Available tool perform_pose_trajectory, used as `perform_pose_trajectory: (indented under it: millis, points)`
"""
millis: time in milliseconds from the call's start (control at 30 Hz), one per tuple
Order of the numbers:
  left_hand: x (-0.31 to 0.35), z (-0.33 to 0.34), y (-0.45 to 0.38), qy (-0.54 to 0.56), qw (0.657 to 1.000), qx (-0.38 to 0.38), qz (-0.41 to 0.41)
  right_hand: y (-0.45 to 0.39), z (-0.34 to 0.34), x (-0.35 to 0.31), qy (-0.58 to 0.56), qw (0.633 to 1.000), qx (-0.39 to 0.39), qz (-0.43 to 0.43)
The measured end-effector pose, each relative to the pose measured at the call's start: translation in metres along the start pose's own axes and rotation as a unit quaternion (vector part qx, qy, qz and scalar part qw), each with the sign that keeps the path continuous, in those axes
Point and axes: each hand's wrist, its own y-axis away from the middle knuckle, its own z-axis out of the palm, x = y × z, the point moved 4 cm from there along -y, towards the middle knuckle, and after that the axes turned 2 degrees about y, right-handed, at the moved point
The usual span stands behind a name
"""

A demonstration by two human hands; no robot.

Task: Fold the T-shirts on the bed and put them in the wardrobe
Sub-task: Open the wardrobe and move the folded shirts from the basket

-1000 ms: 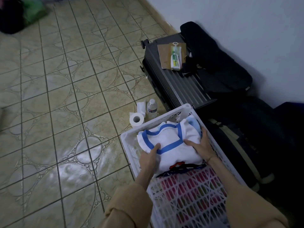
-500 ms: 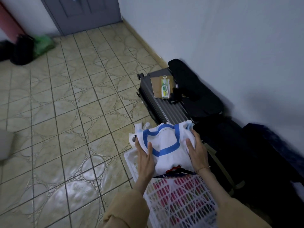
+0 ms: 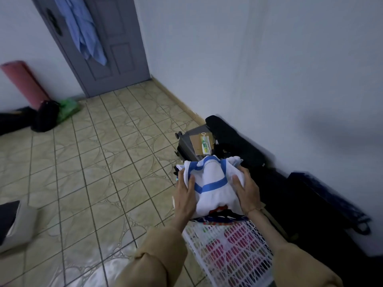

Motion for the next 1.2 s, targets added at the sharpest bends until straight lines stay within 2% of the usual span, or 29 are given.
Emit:
perform_pose_trajectory:
  millis: [200, 433, 567, 633, 767, 1200]
  points:
    - [0.071, -0.05, 0.013, -0.015, 0.997, -0.024, 0.071, 0.032, -0.031, -0.079, 0.003, 0.999, 0.04, 0.014]
    - [0.141, -0.103, 0.079, -0.033, 0.989, -0.032, 0.143, 0.106, -0.069, -0.14, 0.012, 0.994, 0.099, -0.04]
    - [0.149, -0.128, 0.127, -0.006, 0.995, -0.011, 0.103, 0.152, -0.075, -0.15, 0.034, 0.993, 0.094, -0.055]
    - [0.148, -0.14, 0.158, 0.0, 0.991, -0.007, 0.135, 0.183, -0.077, -0.156, 0.037, 0.993, 0.085, -0.067]
    - [0.145, -0.166, 0.203, 0.001, 0.991, 0.017, 0.131, 0.228, -0.08, -0.165, 0.048, 0.993, 0.075, -0.078]
    - [0.159, -0.244, 0.337, -0.005, 0.988, -0.011, 0.151, 0.381, -0.096, -0.201, 0.047, 0.992, 0.092, -0.069]
